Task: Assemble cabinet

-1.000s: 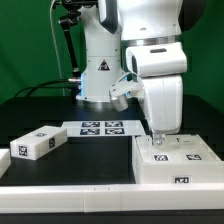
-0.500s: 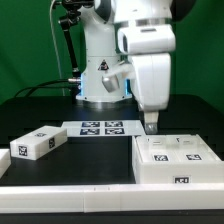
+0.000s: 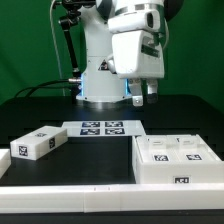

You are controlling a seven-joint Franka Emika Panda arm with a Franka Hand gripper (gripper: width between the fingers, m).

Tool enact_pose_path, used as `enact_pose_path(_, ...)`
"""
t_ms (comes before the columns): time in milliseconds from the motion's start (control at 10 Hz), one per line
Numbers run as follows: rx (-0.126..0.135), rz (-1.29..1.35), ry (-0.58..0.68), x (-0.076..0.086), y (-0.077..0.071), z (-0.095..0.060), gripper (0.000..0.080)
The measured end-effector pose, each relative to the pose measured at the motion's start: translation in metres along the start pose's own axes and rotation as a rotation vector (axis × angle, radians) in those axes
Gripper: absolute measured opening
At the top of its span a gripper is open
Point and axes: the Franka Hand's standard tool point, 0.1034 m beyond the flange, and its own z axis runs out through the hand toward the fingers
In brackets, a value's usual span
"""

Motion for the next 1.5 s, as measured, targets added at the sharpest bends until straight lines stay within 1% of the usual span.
enact_pose_path(100,-0.003,0.002,0.002,0.001,0.002,0.000,0.0796)
enact_pose_path(600,0.000,0.021,0.001,0.000,0.001,0.001,0.0796)
enact_pose_path(700,0.000,0.185,0.008,0.000,-0.002,0.002,0.0796)
enact_pose_path(800,0.005,0.297,0.010,0.004,-0.005,0.004,0.0796)
enact_pose_path(1000,0.023,0.528,0.015,0.013,-0.008,0.012,0.0796)
enact_pose_path(1100,0.027,0.569,0.024,0.017,-0.008,0.018,0.0796)
enact_pose_path(1200,0.019,0.615,0.046,0.018,-0.003,0.023,0.0796)
enact_pose_path(1500,0.032,0.814,0.048,0.018,-0.004,0.023,0.0796)
